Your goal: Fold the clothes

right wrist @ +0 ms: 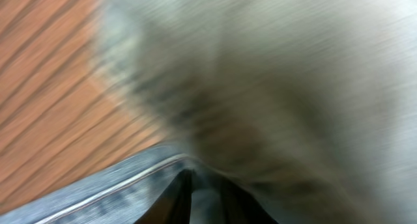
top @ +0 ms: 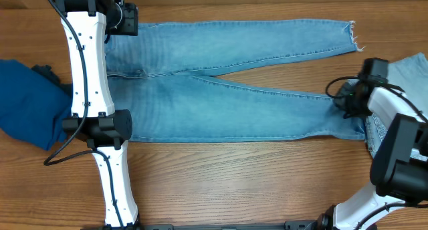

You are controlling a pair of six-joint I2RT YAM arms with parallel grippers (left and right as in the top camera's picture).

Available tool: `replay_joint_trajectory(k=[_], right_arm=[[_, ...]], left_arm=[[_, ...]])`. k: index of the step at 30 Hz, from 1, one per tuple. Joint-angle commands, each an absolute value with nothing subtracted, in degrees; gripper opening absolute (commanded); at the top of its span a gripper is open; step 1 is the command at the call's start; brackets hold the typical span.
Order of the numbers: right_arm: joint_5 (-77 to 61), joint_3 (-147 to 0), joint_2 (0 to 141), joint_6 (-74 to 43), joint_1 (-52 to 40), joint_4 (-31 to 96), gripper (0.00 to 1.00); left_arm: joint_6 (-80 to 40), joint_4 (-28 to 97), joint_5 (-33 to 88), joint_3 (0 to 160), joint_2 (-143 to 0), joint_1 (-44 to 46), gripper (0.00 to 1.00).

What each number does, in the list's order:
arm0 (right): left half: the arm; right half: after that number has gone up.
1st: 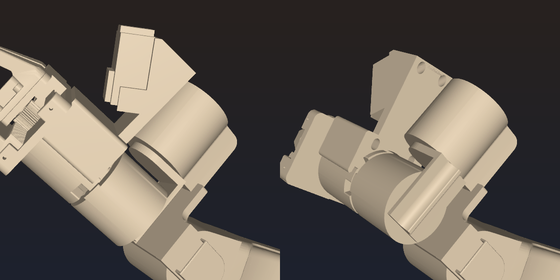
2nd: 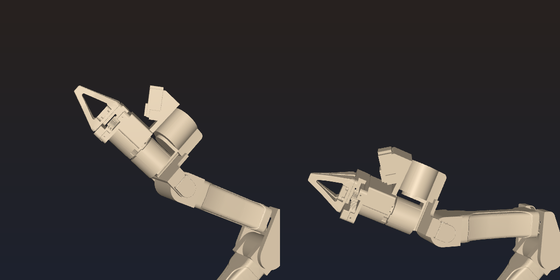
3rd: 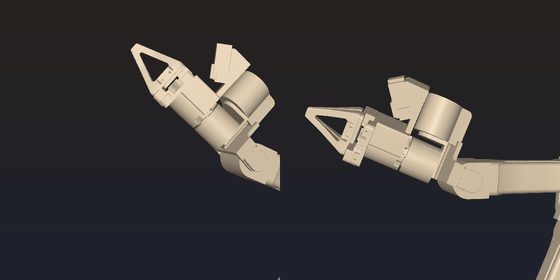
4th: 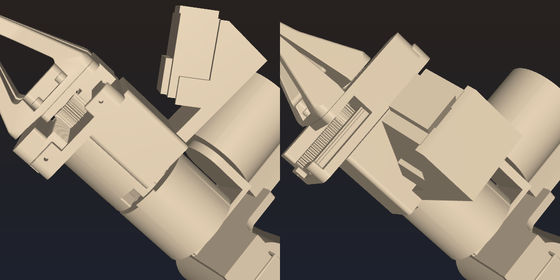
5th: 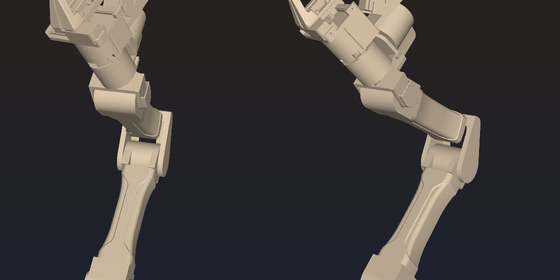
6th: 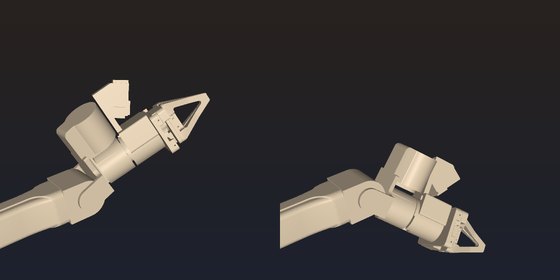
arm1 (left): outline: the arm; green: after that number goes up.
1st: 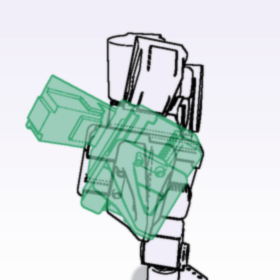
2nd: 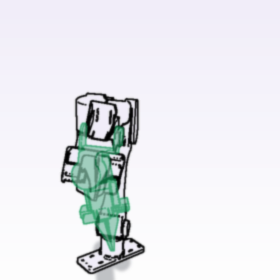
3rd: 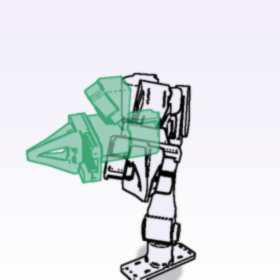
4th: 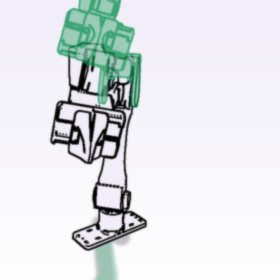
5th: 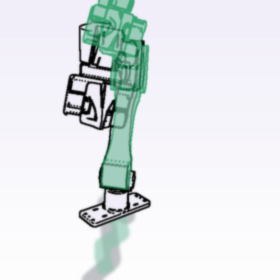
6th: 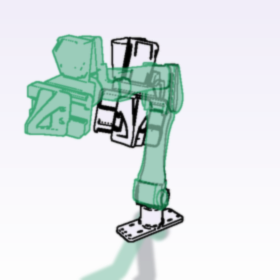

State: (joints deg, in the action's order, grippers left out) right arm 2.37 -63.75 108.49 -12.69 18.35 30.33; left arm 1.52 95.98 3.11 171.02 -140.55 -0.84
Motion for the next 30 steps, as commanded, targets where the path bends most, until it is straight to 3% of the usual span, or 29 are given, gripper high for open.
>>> replay_joint_trajectory(k=[1,9,17,21,24,30], right_arm=[[10.2,-63.1,111.6,-10.0,22.4,30.1,0.20],[-9.0,-81.4,105.8,-7.0,23.0,47.0,0.21],[-8.2,-81.2,116.2,-7.5,23.2,39.7,0.20],[0.1,-81.2,120.7,-9.3,28.8,38.3,0.17],[-3.0,-81.3,120.7,-10.2,39.5,39.7,0.16],[-16.8,-82.3,117.4,-7.0,39.0,42.0,0.29]], left_arm=[[2.4,95.0,2.6,171.0,-139.4,-1.0,0.55],[2.5,95.8,4.5,171.1,-137.7,-1.5,0.54],[2.6,96.1,4.5,171.1,-137.5,-1.3,0.53],[2.6,96.8,4.5,171.1,-137.3,-1.0,0.51],[2.9,96.8,4.0,171.1,-136.1,-1.1,0.52],[3.2,96.8,4.1,171.1,-135.8,-1.1,0.51]])
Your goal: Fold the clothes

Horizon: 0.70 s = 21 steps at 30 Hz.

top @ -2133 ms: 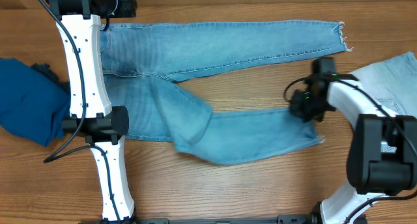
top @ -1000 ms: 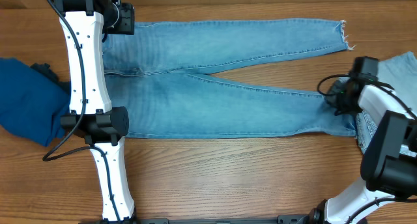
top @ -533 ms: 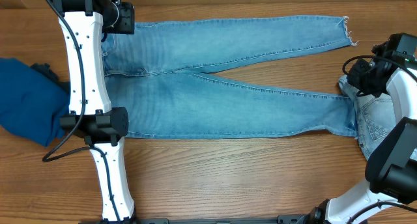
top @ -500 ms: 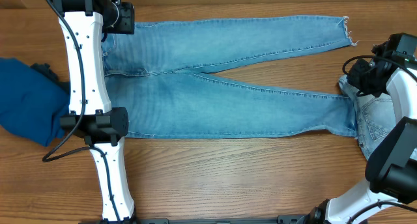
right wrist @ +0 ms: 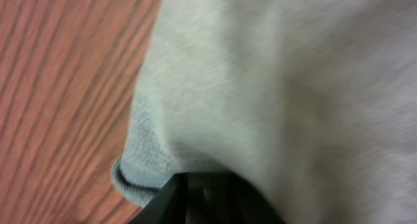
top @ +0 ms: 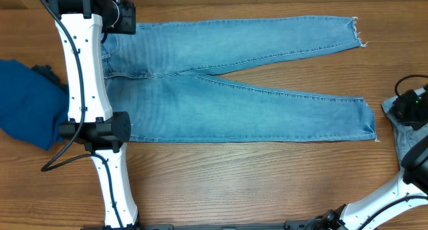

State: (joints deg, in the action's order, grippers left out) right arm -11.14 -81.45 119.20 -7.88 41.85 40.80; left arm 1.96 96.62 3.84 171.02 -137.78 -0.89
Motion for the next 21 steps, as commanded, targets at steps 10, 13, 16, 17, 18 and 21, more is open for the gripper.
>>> replay_joint_trajectory(k=[10,13,16,17,18,21], right_arm=[[-21.8,-82.6,99.8,-7.0,25.6,58.7,0.48],[-17.6,-74.6,102.0,-7.5,18.7,56.9,0.48],[-16.1,-63.6,103.9,-10.6,15.8,48.2,0.49],[-15.8,-60.1,103.9,-11.2,15.8,44.4,0.49],[-14.3,-58.1,103.9,-12.4,15.9,42.1,0.49],[-7.2,-54.7,104.0,-13.6,17.1,34.5,0.40]], left_arm=[[3.7,96.8,4.1,171.1,-126.7,-1.1,0.54],[3.7,96.8,4.1,171.1,-126.6,-1.1,0.55],[3.7,96.8,4.1,171.1,-126.6,-1.1,0.55],[3.7,96.8,4.1,171.1,-126.6,-1.1,0.56],[3.7,96.8,4.1,171.1,-126.6,-1.1,0.56],[3.7,96.8,4.1,171.1,-126.6,-1.1,0.56]])
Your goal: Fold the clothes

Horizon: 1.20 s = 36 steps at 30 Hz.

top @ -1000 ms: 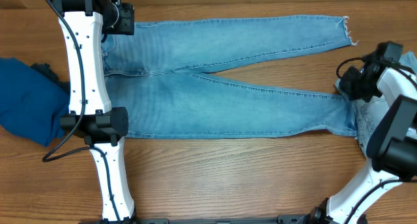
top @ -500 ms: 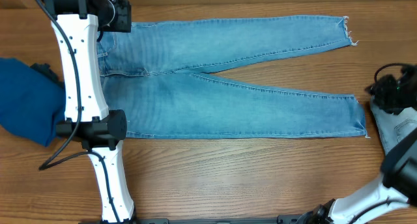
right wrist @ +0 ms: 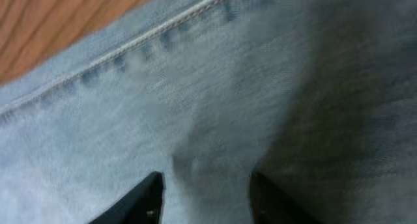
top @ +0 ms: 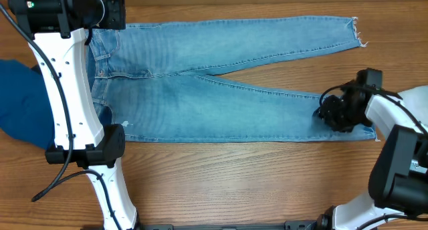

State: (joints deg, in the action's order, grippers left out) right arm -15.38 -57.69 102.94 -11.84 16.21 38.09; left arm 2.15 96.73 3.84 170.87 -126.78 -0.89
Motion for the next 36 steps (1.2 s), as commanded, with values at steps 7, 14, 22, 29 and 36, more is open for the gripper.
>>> replay_joint_trajectory(k=[7,14,22,29,36], right_arm=[[-1.7,-54.7,104.1,-13.8,23.3,34.8,0.35],[-18.2,-64.7,100.1,-8.9,21.4,43.7,0.56],[-20.3,-72.3,79.6,-10.5,27.9,61.1,0.76],[-22.6,-72.3,78.7,-11.6,28.9,61.8,1.00],[-16.7,-72.3,78.7,-6.8,24.8,63.6,0.99]], left_arm=[[3.7,96.8,4.1,171.1,-126.6,-1.1,0.60],[5.2,96.8,5.5,171.1,-116.7,-1.8,0.57],[1.3,96.8,-10.6,148.5,-86.7,-2.7,0.63],[-1.7,88.3,8.0,103.1,-85.8,-2.7,0.71],[-15.1,66.5,28.1,75.1,-86.6,-5.3,0.82]])
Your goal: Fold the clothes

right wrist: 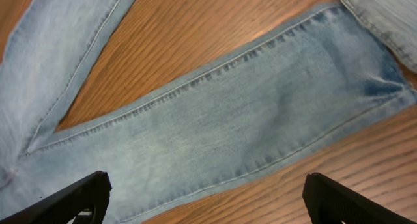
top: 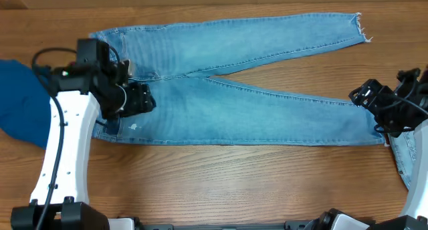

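Note:
Light blue jeans (top: 221, 76) lie flat on the wooden table (top: 221, 183), waist to the left and both legs running right. My left gripper (top: 137, 99) sits low over the hip area near the waistband; its jaws are too dark to read. My right gripper (top: 369, 108) hovers at the lower leg's hem. In the right wrist view it (right wrist: 215, 208) stands wide open above the lower leg (right wrist: 215, 126), its black fingers (right wrist: 78, 198) far apart with nothing between them.
A dark blue garment (top: 20, 106) lies bunched at the table's left edge, under the left arm. Another pale denim piece (top: 409, 156) rests at the far right edge, also seen as a pale denim corner (right wrist: 384, 22) in the right wrist view.
The left gripper has gone from the waistband's top left corner to the hip near the lower leg. The right gripper, then pressed close on the lower leg, is now higher, further right and wide open.
At first the right gripper was at the lower hem, which touched the pale denim piece, and the left sat at the waistband's top. Then the right was on the pale piece at the far right edge. Later it pressed the lower leg; now both have shifted.

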You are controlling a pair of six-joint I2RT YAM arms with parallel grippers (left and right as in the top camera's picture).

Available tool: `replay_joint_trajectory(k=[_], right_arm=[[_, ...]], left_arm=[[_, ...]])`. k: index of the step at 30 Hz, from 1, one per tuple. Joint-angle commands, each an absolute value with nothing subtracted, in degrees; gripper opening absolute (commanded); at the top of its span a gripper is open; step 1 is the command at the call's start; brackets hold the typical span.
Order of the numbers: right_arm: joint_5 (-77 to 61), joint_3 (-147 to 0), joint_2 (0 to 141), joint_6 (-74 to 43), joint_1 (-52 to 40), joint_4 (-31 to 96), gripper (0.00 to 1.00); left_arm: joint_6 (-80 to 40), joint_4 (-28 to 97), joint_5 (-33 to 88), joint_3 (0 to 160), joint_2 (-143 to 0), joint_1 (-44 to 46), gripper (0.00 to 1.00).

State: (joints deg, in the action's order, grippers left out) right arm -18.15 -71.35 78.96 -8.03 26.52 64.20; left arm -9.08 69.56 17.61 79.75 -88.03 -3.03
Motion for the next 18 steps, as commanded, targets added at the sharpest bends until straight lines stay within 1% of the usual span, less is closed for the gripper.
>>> replay_joint_trajectory(k=[1,3,4,8,10,11,13,16,17,18], right_arm=[[-16.7,-72.3,78.7,-6.8,24.4,63.5,1.00],[-16.7,-72.3,78.7,-7.2,24.0,63.1,1.00],[-16.7,-72.3,78.7,-7.3,24.0,63.1,1.00],[-16.7,-72.3,78.7,-8.6,24.0,64.0,1.00],[-16.8,-72.3,78.7,-8.6,24.0,64.0,1.00],[-16.7,-72.3,78.7,-8.6,24.0,64.0,1.00],[-16.7,-72.3,78.7,-8.6,24.0,63.9,1.00],[-16.5,-72.3,78.7,-8.6,24.0,63.6,1.00],[-16.5,-72.3,78.7,-8.5,24.0,63.2,1.00],[-16.5,-72.3,78.7,-8.5,24.0,63.0,1.00]], left_arm=[[-15.0,63.8,32.9,72.7,-86.6,-6.9,1.00],[-15.1,58.1,40.6,66.7,-86.6,-10.4,1.00],[-18.8,56.7,39.5,63.0,-86.6,-12.7,0.90],[-31.1,42.3,37.3,47.6,-86.6,-23.1,0.86],[-35.6,35.5,37.0,43.1,-86.6,-26.5,0.83],[-35.7,33.9,36.1,42.3,-86.6,-27.0,0.82],[-34.4,33.3,30.2,42.3,-86.6,-27.0,0.81],[-24.6,32.8,30.7,42.4,-86.0,-27.0,0.75],[-18.6,35.0,34.7,42.6,-84.4,-27.0,0.70],[-13.7,37.4,37.6,42.9,-82.5,-26.9,0.60]])
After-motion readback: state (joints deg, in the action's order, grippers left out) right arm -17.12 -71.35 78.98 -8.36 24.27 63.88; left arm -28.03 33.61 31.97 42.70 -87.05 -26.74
